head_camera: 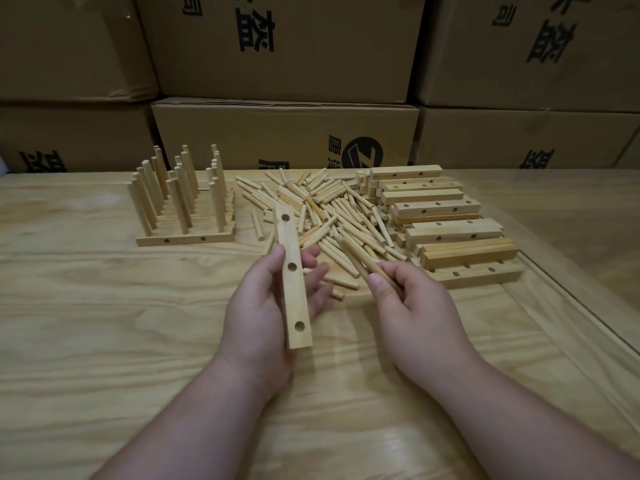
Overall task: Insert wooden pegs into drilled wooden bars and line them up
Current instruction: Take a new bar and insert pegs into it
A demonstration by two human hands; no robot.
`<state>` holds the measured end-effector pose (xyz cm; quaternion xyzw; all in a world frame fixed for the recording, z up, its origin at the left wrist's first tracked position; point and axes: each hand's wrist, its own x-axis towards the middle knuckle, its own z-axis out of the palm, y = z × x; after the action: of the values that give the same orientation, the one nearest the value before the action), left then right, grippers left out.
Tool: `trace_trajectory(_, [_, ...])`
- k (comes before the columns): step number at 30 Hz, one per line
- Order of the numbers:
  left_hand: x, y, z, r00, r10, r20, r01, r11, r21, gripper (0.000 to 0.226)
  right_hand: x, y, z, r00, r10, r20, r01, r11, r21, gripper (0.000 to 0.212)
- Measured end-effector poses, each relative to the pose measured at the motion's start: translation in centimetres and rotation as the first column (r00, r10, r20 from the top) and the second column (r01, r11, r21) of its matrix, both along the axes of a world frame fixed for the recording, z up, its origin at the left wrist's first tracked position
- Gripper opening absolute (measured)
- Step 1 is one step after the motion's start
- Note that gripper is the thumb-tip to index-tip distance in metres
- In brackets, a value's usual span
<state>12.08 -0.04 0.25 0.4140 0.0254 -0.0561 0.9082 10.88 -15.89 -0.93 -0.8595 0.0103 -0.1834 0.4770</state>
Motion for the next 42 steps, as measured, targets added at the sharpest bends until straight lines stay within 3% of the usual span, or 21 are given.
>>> trace_trajectory(5, [-0.6, -0.5, 0.2, 0.963, -0.266, -0.036, 0.264, 0.963, -0.054, 0.035, -0.3, 0.1, 0.1, 0.996, 0.079, 0.046, -0.083, 0.991, 0.109, 0.016])
trace_trajectory(10, [-0.2, -0.8, 0.3, 0.982, -0.171, -0.084, 0.176, 0.983, 0.052, 0.035, -0.2, -0.1, 0.1, 0.992, 0.037, 0.121, -0.048, 0.995, 0.088, 0.019])
trace_trajectory(15, [-0.1, -1.0, 0.0, 0.987, -0.127, -0.101, 0.137, 0.986, 0.099, 0.042, 0.0, 0.0, -0.3, 0.987, 0.081, 0.141, -0.108, 0.974, 0.199, 0.023])
trace_trajectory(21, [0.0, -1.1, 0.1, 0.995, -0.066, -0.071, 0.07, 0.996, 0.055, 0.033, 0.0, 0.1, -0.6, 0.97, 0.141, 0.2, -0.161, 0.983, 0.085, 0.03])
trace_trajectory(27, [0.3, -0.4, 0.3, 0.985, 0.166, -0.046, -0.169, 0.984, -0.053, 0.029, 0.4, 0.0, -1.2, 0.988, 0.099, 0.12, -0.101, 0.995, 0.014, 0.028])
trace_trajectory(33, [0.2, -0.6, 0.3, 0.996, 0.038, -0.085, -0.033, 0.997, 0.071, 0.024, 0.3, 0.0, -0.7, 0.991, 0.076, 0.11, -0.088, 0.991, 0.104, 0.032])
trace_trajectory(37, [0.2, -0.8, 0.0, 0.999, 0.02, -0.028, -0.017, 0.994, 0.111, 0.023, 0.2, -0.6, -0.3, 0.985, 0.058, 0.164, -0.097, 0.965, 0.243, 0.02])
trace_trajectory(42, [0.3, -0.5, -0.2, 1.0, 0.01, -0.021, -0.007, 0.991, 0.134, 0.036, 0.4, -1.0, -0.4, 0.974, 0.027, 0.224, -0.082, 0.966, 0.243, 0.017])
